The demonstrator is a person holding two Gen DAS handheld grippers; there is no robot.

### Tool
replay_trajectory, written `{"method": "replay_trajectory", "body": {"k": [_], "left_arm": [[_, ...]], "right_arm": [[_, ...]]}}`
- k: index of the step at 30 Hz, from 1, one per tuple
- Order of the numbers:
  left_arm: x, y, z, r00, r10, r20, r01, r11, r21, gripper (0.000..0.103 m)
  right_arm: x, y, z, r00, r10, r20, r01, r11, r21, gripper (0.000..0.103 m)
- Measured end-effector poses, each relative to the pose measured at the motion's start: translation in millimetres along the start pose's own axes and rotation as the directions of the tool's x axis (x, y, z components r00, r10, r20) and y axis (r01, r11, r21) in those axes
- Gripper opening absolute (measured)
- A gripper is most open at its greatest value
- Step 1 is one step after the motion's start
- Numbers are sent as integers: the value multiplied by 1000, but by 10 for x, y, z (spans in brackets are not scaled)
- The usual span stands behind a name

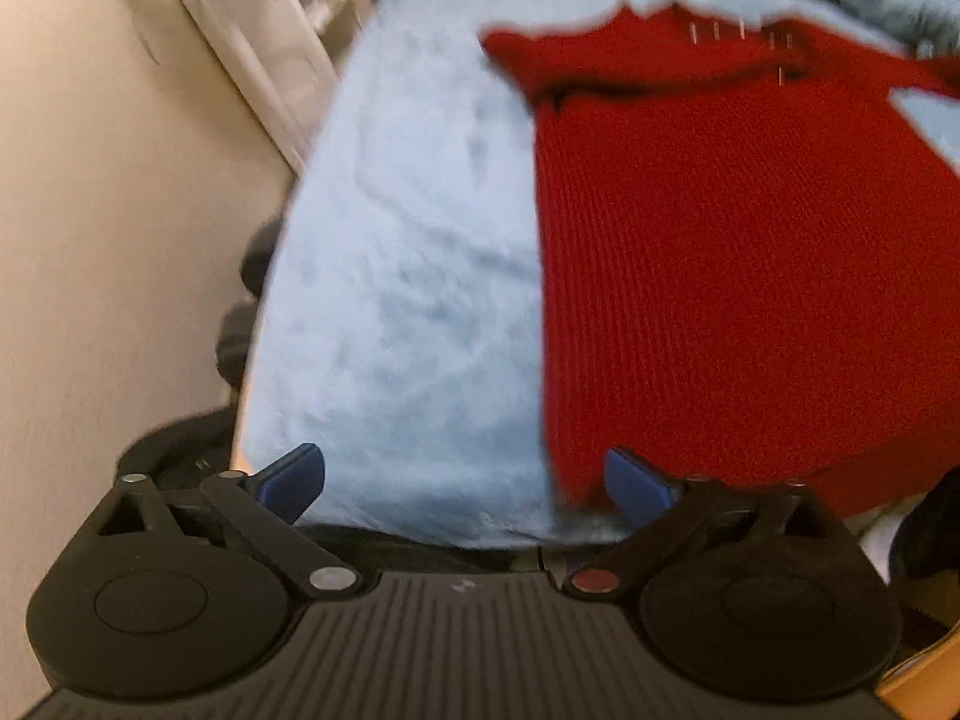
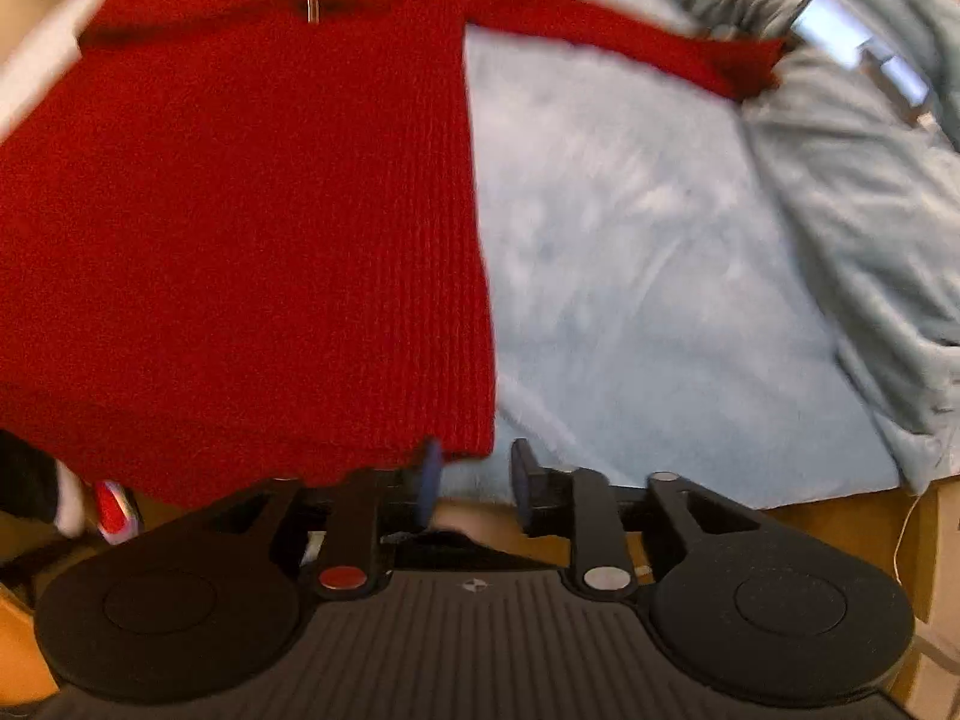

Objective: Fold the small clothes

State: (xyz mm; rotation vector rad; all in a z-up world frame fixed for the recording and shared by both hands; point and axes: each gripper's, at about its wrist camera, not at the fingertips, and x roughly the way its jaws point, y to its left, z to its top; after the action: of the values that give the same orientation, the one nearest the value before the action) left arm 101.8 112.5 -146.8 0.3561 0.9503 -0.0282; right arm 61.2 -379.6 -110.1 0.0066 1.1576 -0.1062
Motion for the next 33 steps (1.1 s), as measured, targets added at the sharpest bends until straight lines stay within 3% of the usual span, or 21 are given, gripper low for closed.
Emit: {"method": "replay_trajectory", "body": {"k": [4, 7, 8, 13, 17, 19, 21, 24, 27, 31, 33], "left_arm": [[-391, 92, 197, 995, -32, 97, 39, 996, -76, 103], [-637, 73, 477, 985, -56, 164, 81, 985, -151, 103], [-710, 56, 576, 980, -75, 184, 108, 978, -178, 103], [-964, -94, 1042, 949, -195, 248, 263, 924, -278, 103], [-1024, -346, 1369, 935, -235, 267, 299, 925, -236, 103], [-1024, -457, 1491, 934, -231, 272, 297, 926, -234, 103], [-976, -550, 1616, 930, -257, 262, 323, 913, -249, 103], [-933, -713, 1806, 920, -307, 245, 368, 892, -263, 103], [-941, -937, 1995, 913, -327, 245, 380, 899, -216, 103], [-911, -1238, 2264, 902, -359, 239, 401, 902, -158, 103], [-804, -1353, 2359, 910, -341, 234, 378, 916, -136, 103]], "right_arm": [[-593, -31, 53, 979, 19, 205, -44, 992, 120, 46], [-965, -23, 130, 923, 34, 384, -139, 958, 250, 62], [-1075, -5, 157, 894, 48, 445, -190, 941, 280, 66], [-1365, 132, 242, 781, 93, 617, -356, 878, 318, 74], [-1250, -28, 374, 743, 67, 666, -399, 843, 361, 74], [-1138, -197, 438, 753, 32, 658, -399, 817, 416, 75], [-955, -439, 506, 762, 31, 647, -438, 761, 479, 75], [-670, -749, 633, 792, 23, 610, -455, 688, 565, 75], [-426, -934, 750, 811, -16, 584, -425, 671, 608, 75], [-56, -1210, 951, 820, -71, 568, -389, 659, 644, 76], [156, -1343, 1047, 823, -93, 560, -387, 630, 674, 76]]}}
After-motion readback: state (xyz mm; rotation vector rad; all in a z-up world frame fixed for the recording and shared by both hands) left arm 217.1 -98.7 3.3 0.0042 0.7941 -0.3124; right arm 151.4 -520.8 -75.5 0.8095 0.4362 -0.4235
